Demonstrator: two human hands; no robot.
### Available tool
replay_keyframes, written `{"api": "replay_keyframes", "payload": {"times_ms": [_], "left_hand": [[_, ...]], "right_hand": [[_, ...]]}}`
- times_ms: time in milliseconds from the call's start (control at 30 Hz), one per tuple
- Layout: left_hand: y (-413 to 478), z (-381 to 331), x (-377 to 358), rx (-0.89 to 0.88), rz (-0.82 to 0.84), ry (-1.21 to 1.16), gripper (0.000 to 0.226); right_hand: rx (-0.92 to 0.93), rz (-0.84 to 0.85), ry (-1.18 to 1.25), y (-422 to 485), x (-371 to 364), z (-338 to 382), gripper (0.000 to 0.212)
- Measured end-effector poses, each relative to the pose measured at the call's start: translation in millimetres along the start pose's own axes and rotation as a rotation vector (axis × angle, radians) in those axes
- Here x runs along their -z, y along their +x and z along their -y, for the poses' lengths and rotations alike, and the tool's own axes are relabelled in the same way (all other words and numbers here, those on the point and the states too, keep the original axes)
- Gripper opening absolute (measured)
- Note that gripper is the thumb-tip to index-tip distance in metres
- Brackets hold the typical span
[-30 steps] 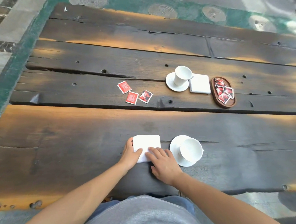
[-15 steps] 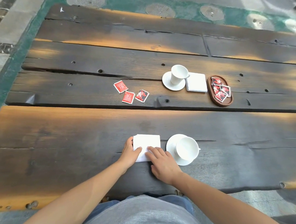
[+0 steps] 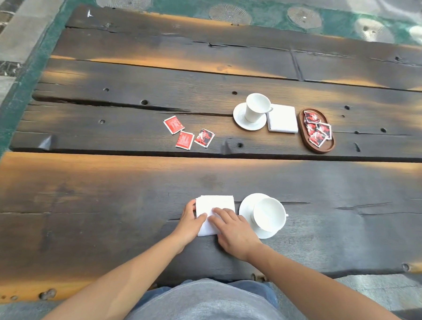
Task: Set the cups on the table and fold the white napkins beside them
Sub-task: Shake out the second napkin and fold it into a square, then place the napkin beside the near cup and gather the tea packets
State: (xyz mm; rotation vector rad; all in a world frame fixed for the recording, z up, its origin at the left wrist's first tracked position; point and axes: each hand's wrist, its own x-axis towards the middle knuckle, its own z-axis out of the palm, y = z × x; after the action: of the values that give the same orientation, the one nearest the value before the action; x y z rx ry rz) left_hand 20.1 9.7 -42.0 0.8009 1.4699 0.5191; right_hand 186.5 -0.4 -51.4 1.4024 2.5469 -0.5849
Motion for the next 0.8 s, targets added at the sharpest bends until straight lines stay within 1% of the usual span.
{"api": "replay_keyframes", "payload": {"times_ms": [100,200,333,500,567,667,733,800], "left_hand": [[0.2,-3.0,3.1,0.025,0.041,-0.035,0.041],[-0.2,-6.4,4.7,0.045,0.077,-0.045,0.041],[-1.9,-9.3,4.7,0.057,0.079,-0.044,0.043],[0.3,-8.7,10.6,0.059,0.069,0.021,0.037],[3.0,-8.3,17.3,0.066,0.070,0.074,0.033],[9.5,-10.5,34.7,0.057,0.034,0.123,0.026],[16.7,-15.9,49.6,0.031,-0.023,0.127,0.023],[28.4,-25.8,63.9,-0.001,-0.098,0.116,0.022]], "right_hand": [[-0.016,0.008,0.015,0.4,-1.3,0.8,0.048],[-0.033,0.010,0.018,-0.1,-1.9,0.6,0.046],[-0.050,0.001,0.015,-0.1,-1.4,-1.0,0.039],[-0.077,-0.015,0.048,6.6,0.5,-0.1,0.034],[-0.085,-0.071,0.124,7.9,0.3,0.4,0.031],[-0.154,-0.215,0.337,14.1,3.6,3.3,0.020],[-0.220,-0.267,0.453,26.9,10.5,6.4,0.013],[-0.235,-0.294,0.501,49.0,21.4,7.3,0.011]]}}
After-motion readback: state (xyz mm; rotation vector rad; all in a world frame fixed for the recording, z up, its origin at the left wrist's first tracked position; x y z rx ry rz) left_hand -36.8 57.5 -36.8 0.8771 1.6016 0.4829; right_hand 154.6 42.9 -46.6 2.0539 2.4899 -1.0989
